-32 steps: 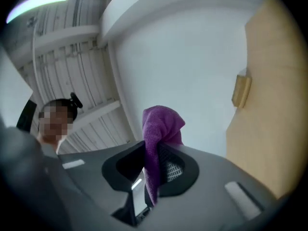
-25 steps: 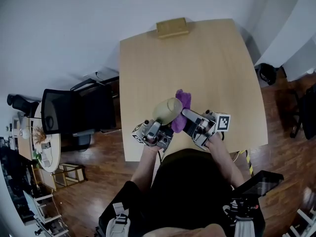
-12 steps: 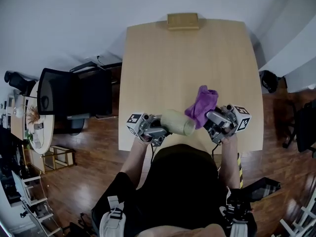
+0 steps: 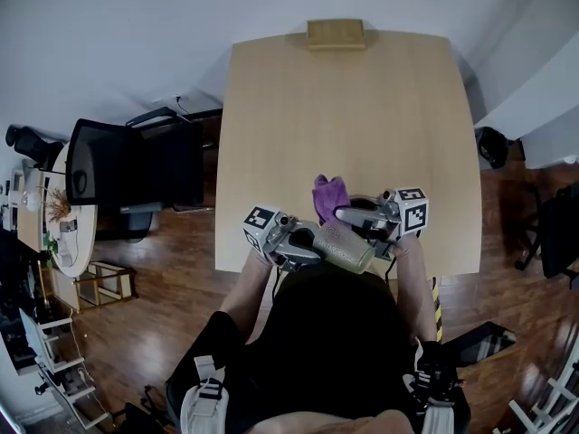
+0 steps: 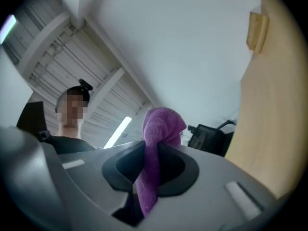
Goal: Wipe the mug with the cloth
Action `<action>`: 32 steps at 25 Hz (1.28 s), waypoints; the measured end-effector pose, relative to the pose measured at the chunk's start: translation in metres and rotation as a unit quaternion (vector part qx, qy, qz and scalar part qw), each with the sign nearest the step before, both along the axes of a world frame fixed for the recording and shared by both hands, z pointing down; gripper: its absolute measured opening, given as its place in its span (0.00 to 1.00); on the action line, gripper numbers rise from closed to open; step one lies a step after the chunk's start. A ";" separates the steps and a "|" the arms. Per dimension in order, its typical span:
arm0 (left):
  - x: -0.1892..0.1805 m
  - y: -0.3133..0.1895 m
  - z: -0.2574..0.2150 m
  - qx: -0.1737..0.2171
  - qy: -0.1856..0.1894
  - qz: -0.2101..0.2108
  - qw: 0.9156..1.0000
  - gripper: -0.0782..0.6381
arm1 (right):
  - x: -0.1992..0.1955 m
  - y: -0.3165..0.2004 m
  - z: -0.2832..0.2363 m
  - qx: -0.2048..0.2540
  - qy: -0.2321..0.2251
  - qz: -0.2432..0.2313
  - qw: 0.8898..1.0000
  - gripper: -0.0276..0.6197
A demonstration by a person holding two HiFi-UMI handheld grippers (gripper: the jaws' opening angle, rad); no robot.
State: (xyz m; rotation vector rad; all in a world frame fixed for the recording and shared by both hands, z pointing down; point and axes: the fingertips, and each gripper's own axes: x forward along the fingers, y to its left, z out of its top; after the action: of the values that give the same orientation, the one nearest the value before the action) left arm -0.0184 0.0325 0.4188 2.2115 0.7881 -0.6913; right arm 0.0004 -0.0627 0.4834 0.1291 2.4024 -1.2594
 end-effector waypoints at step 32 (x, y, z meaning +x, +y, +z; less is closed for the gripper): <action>-0.025 -0.095 0.051 -0.089 -0.087 -0.219 0.968 0.17 | 0.045 -0.042 -0.012 0.038 0.126 0.206 0.970 0.14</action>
State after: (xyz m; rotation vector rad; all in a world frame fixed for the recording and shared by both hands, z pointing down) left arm -0.0435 -0.0628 0.4694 2.2584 0.1374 -0.7288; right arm 0.0456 -0.1045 0.4714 -0.5113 2.5093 -1.0386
